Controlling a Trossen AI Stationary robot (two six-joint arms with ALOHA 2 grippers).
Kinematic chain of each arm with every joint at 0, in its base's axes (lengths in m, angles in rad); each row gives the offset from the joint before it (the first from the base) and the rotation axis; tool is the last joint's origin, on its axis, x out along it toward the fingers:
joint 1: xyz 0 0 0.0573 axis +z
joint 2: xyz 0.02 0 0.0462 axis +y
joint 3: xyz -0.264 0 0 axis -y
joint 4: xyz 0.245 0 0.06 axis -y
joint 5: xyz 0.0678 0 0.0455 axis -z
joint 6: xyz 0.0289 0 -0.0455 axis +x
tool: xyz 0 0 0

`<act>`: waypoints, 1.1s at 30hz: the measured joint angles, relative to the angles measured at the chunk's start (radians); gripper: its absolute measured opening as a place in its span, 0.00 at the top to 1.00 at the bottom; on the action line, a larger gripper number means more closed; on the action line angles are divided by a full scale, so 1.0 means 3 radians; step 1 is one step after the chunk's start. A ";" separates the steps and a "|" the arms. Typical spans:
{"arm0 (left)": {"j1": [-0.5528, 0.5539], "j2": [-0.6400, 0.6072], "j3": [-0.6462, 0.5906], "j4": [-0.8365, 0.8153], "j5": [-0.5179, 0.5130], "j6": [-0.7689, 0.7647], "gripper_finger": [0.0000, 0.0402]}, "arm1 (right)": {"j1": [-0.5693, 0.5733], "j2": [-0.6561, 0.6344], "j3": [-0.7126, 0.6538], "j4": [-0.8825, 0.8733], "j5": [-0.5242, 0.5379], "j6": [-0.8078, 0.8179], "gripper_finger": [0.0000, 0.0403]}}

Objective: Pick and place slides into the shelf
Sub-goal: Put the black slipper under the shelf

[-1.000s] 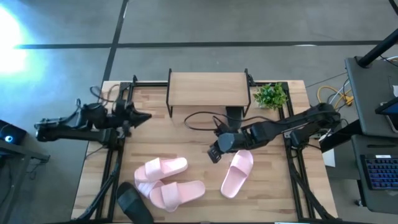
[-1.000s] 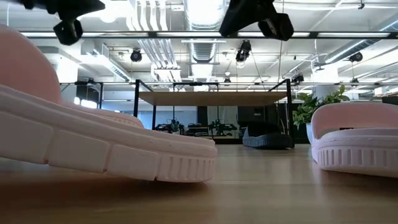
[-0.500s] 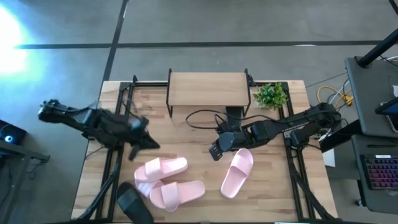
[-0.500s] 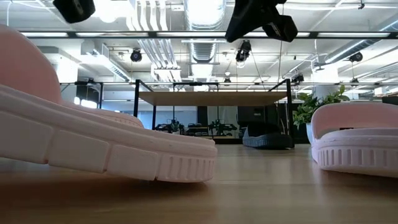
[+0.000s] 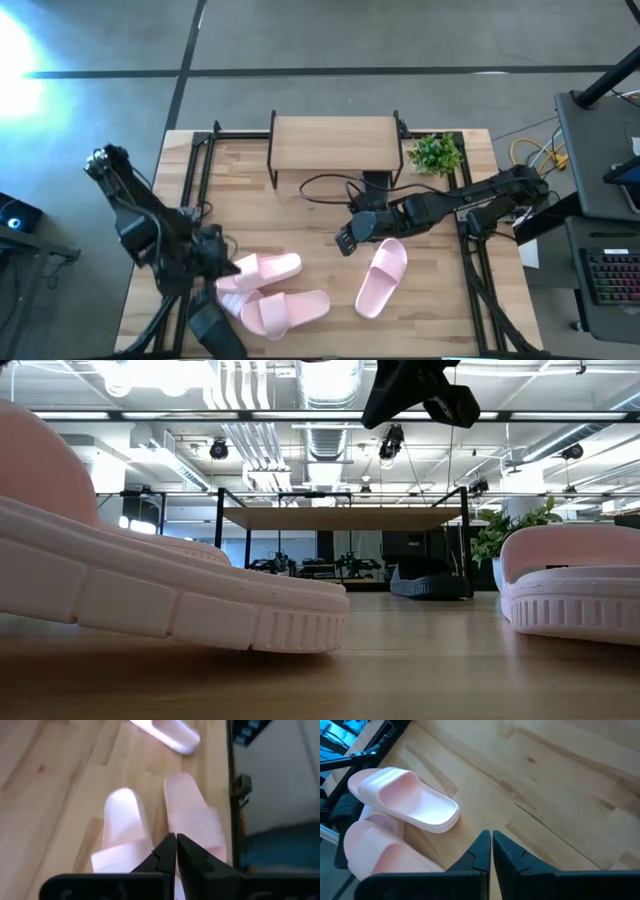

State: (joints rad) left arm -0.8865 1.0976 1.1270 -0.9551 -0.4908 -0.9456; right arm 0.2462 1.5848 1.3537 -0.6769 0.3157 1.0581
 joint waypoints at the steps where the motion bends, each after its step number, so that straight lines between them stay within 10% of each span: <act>1: -0.0053 0.0082 0.0004 -0.0026 0.0002 -0.0033 1.00 | 0.0000 0.0000 0.0000 0.0000 -0.0001 -0.0023 0.97; 10: -0.0369 0.0432 0.0242 -0.0383 0.0181 -0.0819 1.00 | -0.0027 0.0000 0.0000 -0.0186 -0.0206 -0.0410 0.97; 19: -0.0646 0.1311 0.0531 -0.0608 0.1259 -0.2164 1.00 | 0.0039 0.0000 0.0000 -0.0715 -0.0355 -0.0622 0.97; 33: -0.0615 0.2626 0.1956 -0.1222 0.2017 -0.3080 0.86 | 0.0029 0.0000 -0.0001 -0.0786 -0.0263 -0.1190 0.97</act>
State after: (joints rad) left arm -1.0710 1.8853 1.7138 -1.3216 0.1144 -1.8695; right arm 0.2550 1.5848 1.3533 -0.9127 0.2367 0.7010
